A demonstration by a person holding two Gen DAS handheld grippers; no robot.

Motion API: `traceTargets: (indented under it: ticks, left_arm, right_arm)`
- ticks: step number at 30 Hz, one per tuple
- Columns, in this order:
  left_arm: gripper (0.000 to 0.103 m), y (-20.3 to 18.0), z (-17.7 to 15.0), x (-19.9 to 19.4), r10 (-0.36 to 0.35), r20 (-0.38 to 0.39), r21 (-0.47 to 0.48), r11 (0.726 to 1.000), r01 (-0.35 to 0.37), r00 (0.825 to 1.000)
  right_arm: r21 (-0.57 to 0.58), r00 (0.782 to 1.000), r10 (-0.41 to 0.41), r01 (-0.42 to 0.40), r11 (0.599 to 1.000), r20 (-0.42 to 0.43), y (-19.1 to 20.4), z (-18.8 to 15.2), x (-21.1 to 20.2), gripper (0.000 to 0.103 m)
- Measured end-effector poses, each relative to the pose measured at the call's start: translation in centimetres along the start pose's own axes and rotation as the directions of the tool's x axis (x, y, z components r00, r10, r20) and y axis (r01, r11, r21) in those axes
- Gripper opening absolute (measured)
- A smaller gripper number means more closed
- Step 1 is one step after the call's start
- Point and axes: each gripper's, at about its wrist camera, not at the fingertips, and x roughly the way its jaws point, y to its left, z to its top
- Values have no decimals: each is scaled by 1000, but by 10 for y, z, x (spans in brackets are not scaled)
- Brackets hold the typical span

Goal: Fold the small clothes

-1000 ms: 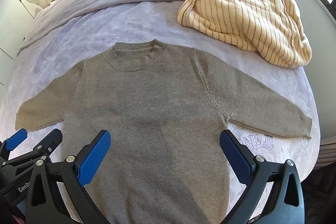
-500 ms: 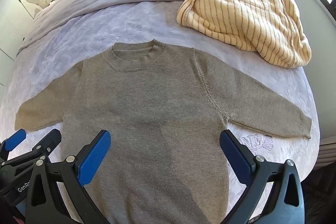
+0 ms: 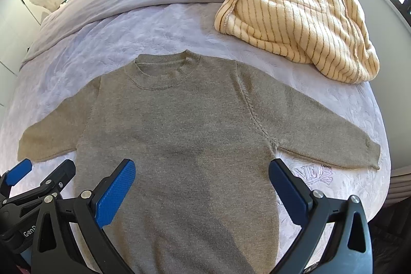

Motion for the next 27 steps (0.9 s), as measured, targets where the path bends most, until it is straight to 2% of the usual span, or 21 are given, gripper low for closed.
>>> traceTargets:
  ticks: [27]
  left_arm:
    - [103, 3, 0, 2, 3, -7, -10, 1000, -3, 1000]
  right_arm:
    - [-5, 1000, -2, 2, 1000, -7, 2, 1, 4, 103]
